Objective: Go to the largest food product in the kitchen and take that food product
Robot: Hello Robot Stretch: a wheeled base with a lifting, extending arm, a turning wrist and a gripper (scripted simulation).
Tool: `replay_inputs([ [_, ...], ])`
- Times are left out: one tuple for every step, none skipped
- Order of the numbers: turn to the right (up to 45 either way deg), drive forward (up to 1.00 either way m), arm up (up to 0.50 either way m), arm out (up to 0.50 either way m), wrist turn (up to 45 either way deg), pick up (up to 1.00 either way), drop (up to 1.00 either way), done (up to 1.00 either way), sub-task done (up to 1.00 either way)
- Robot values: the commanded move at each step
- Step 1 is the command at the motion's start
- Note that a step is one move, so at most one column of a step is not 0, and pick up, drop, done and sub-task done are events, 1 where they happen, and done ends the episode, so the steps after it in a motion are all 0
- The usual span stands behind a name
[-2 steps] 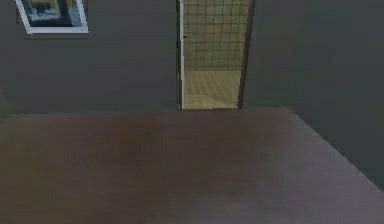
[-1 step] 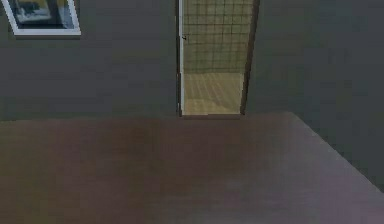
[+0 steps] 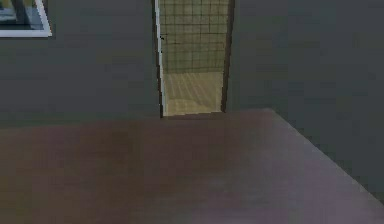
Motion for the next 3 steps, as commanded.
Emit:
replay_inputs([
  [0.0,1.0,0.0,0.0,0.0,0.0,0.0,0.0,0.0],
  [0.0,1.0,0.0,0.0,0.0,0.0,0.0,0.0,0.0],
  [3.0,0.0,0.0,0.0,0.0,0.0,0.0,0.0,0.0],
])
